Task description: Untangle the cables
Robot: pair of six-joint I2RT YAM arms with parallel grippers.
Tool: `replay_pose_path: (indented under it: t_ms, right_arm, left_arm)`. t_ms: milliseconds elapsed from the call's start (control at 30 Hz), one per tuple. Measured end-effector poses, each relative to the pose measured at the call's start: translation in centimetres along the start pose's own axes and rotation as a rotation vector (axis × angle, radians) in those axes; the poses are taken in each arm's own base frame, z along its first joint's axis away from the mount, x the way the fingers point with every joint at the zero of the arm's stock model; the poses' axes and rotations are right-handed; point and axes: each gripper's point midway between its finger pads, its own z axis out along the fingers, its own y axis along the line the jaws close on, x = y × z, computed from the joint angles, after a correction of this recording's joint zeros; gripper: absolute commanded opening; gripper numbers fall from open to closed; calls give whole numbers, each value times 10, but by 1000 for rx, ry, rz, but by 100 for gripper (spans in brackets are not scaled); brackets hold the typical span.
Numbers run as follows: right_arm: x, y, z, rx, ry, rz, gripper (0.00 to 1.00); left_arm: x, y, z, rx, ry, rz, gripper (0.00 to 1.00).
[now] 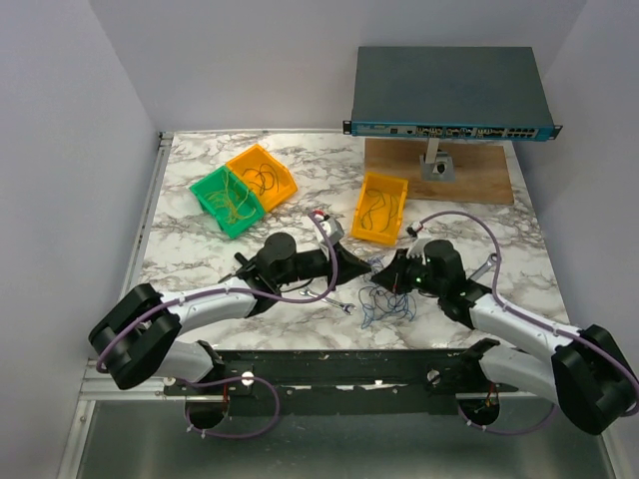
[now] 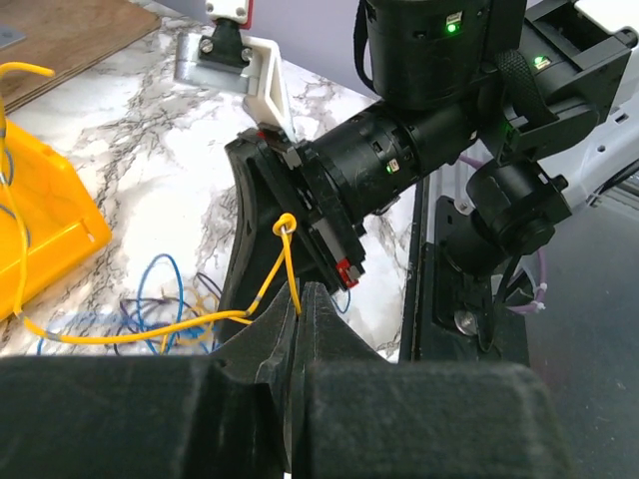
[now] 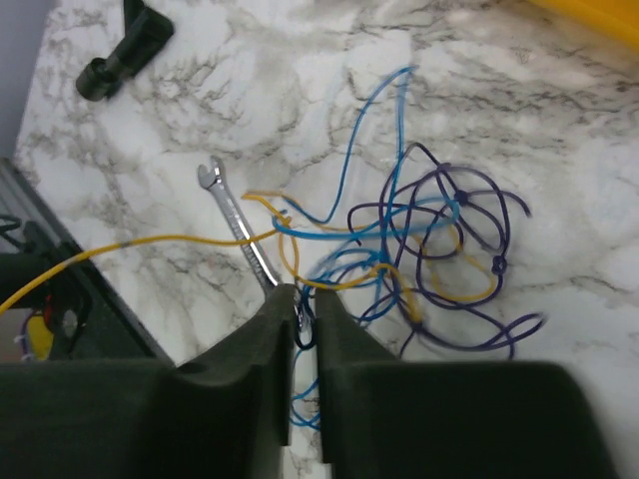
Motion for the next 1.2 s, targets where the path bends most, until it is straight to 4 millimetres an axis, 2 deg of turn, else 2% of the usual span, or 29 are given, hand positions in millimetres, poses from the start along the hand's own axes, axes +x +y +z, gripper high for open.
replay_pose_path:
  t_ms: [100, 233, 400, 500, 700, 833, 900, 967, 1133, 1167, 1200]
  right_arm:
    - [-7, -16, -3, 110, -39, 33, 1]
    - [-21, -47, -22, 329, -135, 107, 1]
    - [-34, -86, -66, 623, -321, 296, 1]
    - [-36, -103, -95, 747, -438, 415, 1]
    - [-48, -117, -155, 907, -688, 616, 1]
    - [-64, -115, -199, 940, -869, 680, 1]
    - [-72, -111, -214, 941, -927, 682, 2]
    - [-77, -109, -221, 943, -951, 673, 8]
    - [-74, -114, -225, 1013, -934, 653, 34]
    - [-73, -115, -227, 1026, -931, 649, 41]
    - [-73, -115, -228, 1034, -932, 645, 55]
  left_arm:
    - [-2, 3, -8, -33, -17, 3, 0]
    - [-11, 26, -31, -182, -83, 10, 0]
    - [-22, 64, -67, -437, -169, -3, 0]
    - [-27, 82, -92, -591, -222, -17, 0]
    - [-31, 108, -133, -830, -293, -48, 0]
    - [-28, 123, -160, -991, -318, -83, 0]
    - [-30, 127, -170, -1047, -342, -93, 0]
    - [-31, 128, -175, -1068, -350, -93, 0]
    - [-27, 131, -179, -1099, -343, -92, 0]
    - [-25, 132, -181, -1109, -336, -92, 0]
    - [-24, 133, -182, -1117, -331, -92, 0]
